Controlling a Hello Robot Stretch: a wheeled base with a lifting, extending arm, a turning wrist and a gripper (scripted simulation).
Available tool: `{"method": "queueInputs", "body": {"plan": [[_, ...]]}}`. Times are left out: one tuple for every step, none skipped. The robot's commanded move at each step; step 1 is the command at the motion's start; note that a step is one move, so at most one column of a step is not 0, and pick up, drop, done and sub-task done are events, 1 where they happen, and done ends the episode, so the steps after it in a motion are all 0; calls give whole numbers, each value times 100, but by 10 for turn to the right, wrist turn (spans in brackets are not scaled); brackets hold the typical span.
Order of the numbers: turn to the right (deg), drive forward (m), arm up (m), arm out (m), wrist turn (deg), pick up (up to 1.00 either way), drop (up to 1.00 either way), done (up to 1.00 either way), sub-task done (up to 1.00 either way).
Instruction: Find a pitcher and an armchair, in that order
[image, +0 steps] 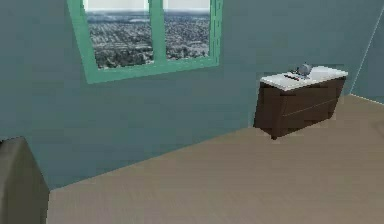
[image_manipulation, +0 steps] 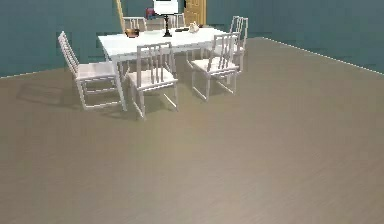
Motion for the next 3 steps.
{"method": "queueInputs", "body": {"plan": [[0, 55, 0, 0, 0, 0, 0, 0, 0], [-450, 0, 0, 0, 0, 0, 0, 0, 0], [-360, 0, 0, 0, 0, 0, 0, 0, 0]]}}
